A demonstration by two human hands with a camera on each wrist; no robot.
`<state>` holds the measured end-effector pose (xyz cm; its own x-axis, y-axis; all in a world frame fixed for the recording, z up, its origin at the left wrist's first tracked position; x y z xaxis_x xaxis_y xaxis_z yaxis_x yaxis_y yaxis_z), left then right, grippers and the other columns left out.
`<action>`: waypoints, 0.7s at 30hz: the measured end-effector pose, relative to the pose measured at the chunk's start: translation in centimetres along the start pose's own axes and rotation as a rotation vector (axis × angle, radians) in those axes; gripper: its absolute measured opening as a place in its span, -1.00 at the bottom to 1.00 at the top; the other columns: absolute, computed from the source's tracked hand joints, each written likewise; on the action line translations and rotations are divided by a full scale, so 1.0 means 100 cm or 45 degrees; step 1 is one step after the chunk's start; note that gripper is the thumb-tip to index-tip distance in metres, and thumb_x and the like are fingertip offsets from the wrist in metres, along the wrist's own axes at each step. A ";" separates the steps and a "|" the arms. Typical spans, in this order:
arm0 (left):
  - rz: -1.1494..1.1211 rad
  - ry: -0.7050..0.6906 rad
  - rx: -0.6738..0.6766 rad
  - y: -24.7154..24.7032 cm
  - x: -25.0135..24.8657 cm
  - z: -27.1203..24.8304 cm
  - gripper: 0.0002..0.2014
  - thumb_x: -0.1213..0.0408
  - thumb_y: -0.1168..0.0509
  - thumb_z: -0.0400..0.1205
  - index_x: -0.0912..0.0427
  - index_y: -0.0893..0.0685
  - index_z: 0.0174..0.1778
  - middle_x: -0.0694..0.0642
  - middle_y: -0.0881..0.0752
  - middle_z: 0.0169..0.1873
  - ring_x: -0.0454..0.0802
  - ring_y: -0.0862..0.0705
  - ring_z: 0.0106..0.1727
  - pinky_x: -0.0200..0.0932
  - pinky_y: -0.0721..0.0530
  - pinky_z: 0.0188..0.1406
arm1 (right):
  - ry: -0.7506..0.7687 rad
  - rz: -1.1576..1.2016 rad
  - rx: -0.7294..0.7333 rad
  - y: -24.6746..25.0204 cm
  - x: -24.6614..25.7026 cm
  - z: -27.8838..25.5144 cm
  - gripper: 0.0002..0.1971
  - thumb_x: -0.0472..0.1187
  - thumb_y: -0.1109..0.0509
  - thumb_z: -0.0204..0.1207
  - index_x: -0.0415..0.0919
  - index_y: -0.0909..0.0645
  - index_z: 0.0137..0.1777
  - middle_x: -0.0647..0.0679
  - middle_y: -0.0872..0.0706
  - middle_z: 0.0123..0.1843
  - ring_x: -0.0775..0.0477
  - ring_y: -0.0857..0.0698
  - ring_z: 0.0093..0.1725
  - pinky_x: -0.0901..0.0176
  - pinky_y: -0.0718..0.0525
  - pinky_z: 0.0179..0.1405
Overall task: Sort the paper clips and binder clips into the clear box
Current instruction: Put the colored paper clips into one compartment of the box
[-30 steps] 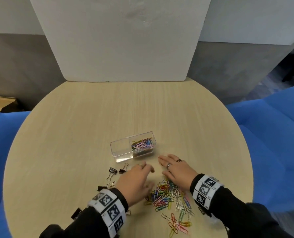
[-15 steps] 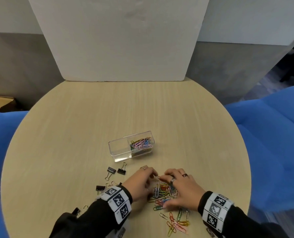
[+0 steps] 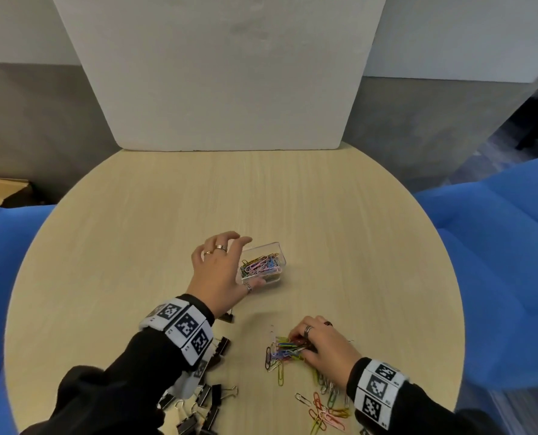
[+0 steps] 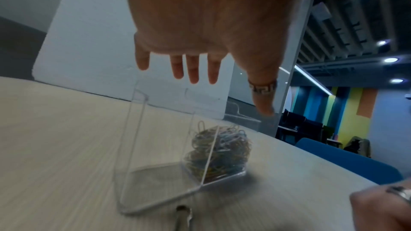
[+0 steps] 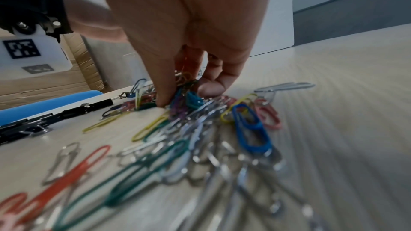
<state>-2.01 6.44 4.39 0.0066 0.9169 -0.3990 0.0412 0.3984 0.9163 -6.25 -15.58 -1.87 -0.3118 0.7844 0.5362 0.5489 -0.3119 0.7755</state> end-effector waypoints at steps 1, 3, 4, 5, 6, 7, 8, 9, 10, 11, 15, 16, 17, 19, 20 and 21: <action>0.058 0.025 0.090 -0.003 0.003 0.002 -0.16 -0.27 -0.35 0.39 -0.07 -0.21 0.54 0.00 -0.25 0.49 0.05 -0.16 0.54 0.18 -0.05 0.52 | -0.018 0.018 -0.002 0.001 -0.001 0.001 -0.76 -0.12 -0.36 0.53 0.01 -0.61 0.19 0.11 -0.60 0.14 0.13 -0.44 0.12 0.39 -0.38 0.12; 0.123 0.045 0.237 -0.010 0.007 0.006 -0.02 -0.33 -0.35 0.35 -0.07 -0.02 0.59 0.01 -0.14 0.55 0.05 -0.07 0.59 0.27 0.05 0.55 | -0.054 0.058 0.005 0.005 -0.002 0.003 -0.78 -0.14 -0.36 0.54 -0.01 -0.64 0.17 0.08 -0.63 0.11 0.11 -0.50 0.13 0.37 -0.42 0.15; 0.132 0.053 0.292 -0.014 0.008 0.007 0.02 -0.31 -0.36 0.35 -0.08 0.04 0.60 0.02 -0.13 0.55 0.05 -0.06 0.59 0.29 0.06 0.55 | -0.075 0.081 0.010 0.007 -0.003 0.004 -0.79 -0.16 -0.36 0.53 -0.02 -0.66 0.15 0.07 -0.65 0.09 0.11 -0.54 0.12 0.36 -0.45 0.16; 0.135 0.062 0.330 -0.017 0.009 0.007 0.03 -0.28 -0.37 0.36 -0.09 0.09 0.61 0.02 -0.14 0.55 0.05 -0.08 0.59 0.30 0.05 0.55 | -0.096 0.102 0.012 0.009 -0.004 0.004 -0.80 -0.19 -0.36 0.53 -0.03 -0.68 0.12 0.07 -0.65 0.05 0.11 -0.57 0.10 0.35 -0.48 0.16; 0.138 0.068 0.348 -0.020 0.011 0.007 0.03 -0.24 -0.39 0.38 -0.10 0.13 0.61 0.02 -0.16 0.53 0.05 -0.11 0.57 0.29 0.01 0.54 | -0.113 0.119 0.013 0.010 -0.006 0.005 -0.81 -0.21 -0.37 0.53 -0.05 -0.70 0.10 0.08 -0.65 0.01 0.12 -0.59 0.06 0.36 -0.50 0.14; 0.143 0.068 0.347 -0.022 0.012 0.007 0.01 -0.18 -0.40 0.41 -0.12 0.16 0.60 0.02 -0.18 0.51 0.05 -0.15 0.54 0.27 -0.05 0.53 | -0.126 0.132 0.017 0.012 -0.008 0.005 -0.82 -0.22 -0.38 0.52 -0.06 -0.71 0.09 0.09 -0.64 -0.03 0.14 -0.60 0.03 0.39 -0.50 0.11; 0.152 0.064 0.335 -0.024 0.013 0.006 -0.01 -0.11 -0.40 0.44 -0.13 0.17 0.60 0.02 -0.19 0.49 0.05 -0.19 0.50 0.24 -0.11 0.50 | -0.137 0.144 0.021 0.013 -0.009 0.006 -0.82 -0.22 -0.39 0.51 -0.08 -0.72 0.08 0.10 -0.64 -0.05 0.16 -0.60 0.00 0.43 -0.50 0.07; 0.161 0.059 0.321 -0.025 0.014 0.006 -0.03 -0.03 -0.40 0.47 -0.13 0.18 0.60 0.01 -0.21 0.47 0.04 -0.22 0.47 0.20 -0.16 0.47 | -0.145 0.152 0.024 0.014 -0.012 0.006 -0.83 -0.22 -0.40 0.50 -0.09 -0.72 0.07 0.09 -0.65 -0.06 0.17 -0.60 -0.03 0.47 -0.49 0.04; 0.168 0.055 0.310 -0.025 0.014 0.006 -0.04 0.05 -0.39 0.48 -0.13 0.18 0.60 0.01 -0.22 0.45 0.03 -0.24 0.44 0.18 -0.20 0.45 | -0.155 0.158 0.022 0.016 -0.013 0.007 -0.83 -0.21 -0.41 0.49 -0.09 -0.73 0.06 0.09 -0.66 -0.07 0.19 -0.60 -0.05 0.51 -0.48 0.00; 0.170 0.054 0.304 -0.025 0.014 0.006 -0.06 0.12 -0.38 0.49 -0.13 0.18 0.60 0.01 -0.23 0.43 0.03 -0.25 0.42 0.16 -0.22 0.43 | -0.166 0.160 0.015 0.018 -0.014 0.008 -0.83 -0.21 -0.41 0.49 -0.08 -0.73 0.06 0.10 -0.66 -0.07 0.21 -0.59 -0.06 0.56 -0.45 -0.03; 0.173 0.057 0.309 -0.026 0.013 0.006 -0.09 0.19 -0.34 0.50 -0.12 0.15 0.60 0.01 -0.24 0.41 0.04 -0.26 0.40 0.11 -0.25 0.40 | -0.166 0.209 -0.064 0.041 -0.005 0.014 -0.82 -0.22 -0.41 0.50 -0.10 -0.72 0.08 0.11 -0.69 -0.06 0.22 -0.62 -0.03 0.65 -0.44 -0.04; 0.172 0.061 0.305 -0.026 0.013 0.006 -0.10 0.20 -0.34 0.50 -0.12 0.15 0.60 0.01 -0.25 0.40 0.03 -0.26 0.39 0.10 -0.25 0.39 | -0.141 0.228 -0.108 0.050 0.002 0.017 -0.82 -0.21 -0.42 0.49 -0.09 -0.72 0.07 0.09 -0.71 -0.05 0.20 -0.63 -0.03 0.65 -0.45 -0.04; 0.169 0.065 0.300 -0.026 0.012 0.006 -0.11 0.22 -0.33 0.50 -0.12 0.14 0.60 0.01 -0.25 0.40 0.03 -0.26 0.39 0.10 -0.25 0.38 | -0.109 0.244 -0.165 0.058 0.009 0.023 -0.82 -0.20 -0.43 0.48 -0.09 -0.72 0.06 0.08 -0.72 -0.05 0.20 -0.64 -0.04 0.66 -0.46 -0.05; 0.169 0.073 0.281 -0.027 0.013 0.006 -0.12 0.27 -0.31 0.50 -0.13 0.13 0.60 0.01 -0.26 0.39 0.03 -0.27 0.39 0.08 -0.25 0.37 | -0.043 0.275 -0.304 0.072 0.022 0.038 -0.82 -0.20 -0.46 0.46 -0.09 -0.73 0.05 0.08 -0.73 -0.08 0.22 -0.65 -0.08 0.68 -0.46 -0.07; 0.172 0.076 0.272 -0.028 0.013 0.006 -0.12 0.28 -0.30 0.51 -0.13 0.13 0.60 0.01 -0.26 0.39 0.03 -0.27 0.38 0.07 -0.26 0.36 | -0.019 0.298 -0.375 0.077 0.029 0.047 -0.82 -0.20 -0.46 0.45 -0.10 -0.73 0.05 0.09 -0.72 -0.10 0.25 -0.64 -0.12 0.70 -0.46 -0.09; 0.173 0.078 0.262 -0.029 0.013 0.006 -0.14 0.28 -0.30 0.51 -0.13 0.12 0.60 0.01 -0.27 0.39 0.03 -0.28 0.38 0.06 -0.26 0.35 | -0.001 0.327 -0.446 0.081 0.036 0.057 -0.82 -0.20 -0.47 0.45 -0.11 -0.73 0.04 0.09 -0.71 -0.12 0.29 -0.62 -0.14 0.71 -0.45 -0.11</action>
<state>-1.50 6.47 1.24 -0.0345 0.9639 -0.2639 0.2469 0.2641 0.9323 1.47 -12.23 4.42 -0.1990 0.6580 0.7263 0.3122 -0.6599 0.6834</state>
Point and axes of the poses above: each hand's wrist, its own z-axis towards the middle knuckle, its own y-axis out of the back of the hand, x = y × z, the point moved 1 cm from there along z, towards the middle knuckle
